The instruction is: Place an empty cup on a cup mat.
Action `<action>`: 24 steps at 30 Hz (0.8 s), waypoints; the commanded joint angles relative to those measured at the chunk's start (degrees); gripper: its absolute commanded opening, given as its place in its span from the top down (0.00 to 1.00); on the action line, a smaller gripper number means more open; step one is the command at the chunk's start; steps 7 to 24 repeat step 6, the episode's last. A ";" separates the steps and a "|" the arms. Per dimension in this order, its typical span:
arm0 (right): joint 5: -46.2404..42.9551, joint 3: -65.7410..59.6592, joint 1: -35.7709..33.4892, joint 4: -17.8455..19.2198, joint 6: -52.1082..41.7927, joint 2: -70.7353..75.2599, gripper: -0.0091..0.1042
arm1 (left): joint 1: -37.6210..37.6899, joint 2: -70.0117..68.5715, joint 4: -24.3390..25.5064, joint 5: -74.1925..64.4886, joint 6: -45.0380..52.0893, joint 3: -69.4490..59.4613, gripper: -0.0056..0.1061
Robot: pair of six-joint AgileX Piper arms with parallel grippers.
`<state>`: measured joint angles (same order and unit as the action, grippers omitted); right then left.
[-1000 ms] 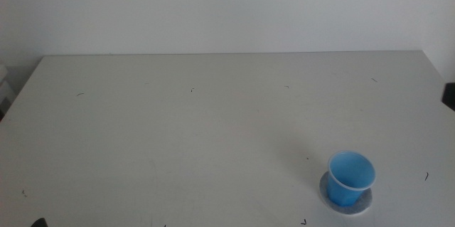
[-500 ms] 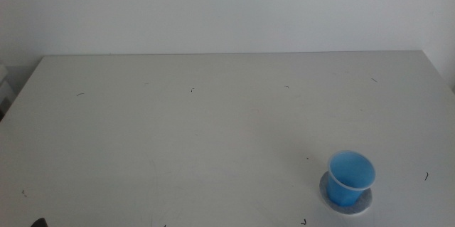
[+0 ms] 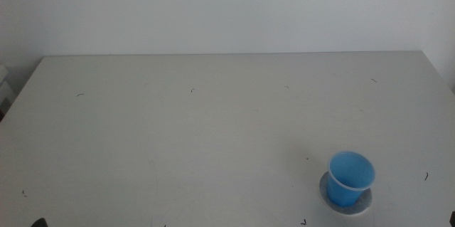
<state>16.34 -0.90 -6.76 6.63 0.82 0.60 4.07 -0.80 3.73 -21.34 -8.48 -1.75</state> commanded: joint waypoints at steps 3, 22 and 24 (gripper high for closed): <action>-4.06 -0.36 0.21 1.47 -0.82 1.53 0.22 | -0.06 -0.18 0.02 3.84 -0.62 0.34 0.01; -4.18 -0.36 0.21 1.54 -0.82 1.53 0.22 | -0.06 -0.18 0.02 3.84 -0.62 0.34 0.01; -4.18 -0.36 0.21 1.54 -0.82 1.53 0.22 | -0.06 -0.18 0.02 3.84 -0.62 0.34 0.01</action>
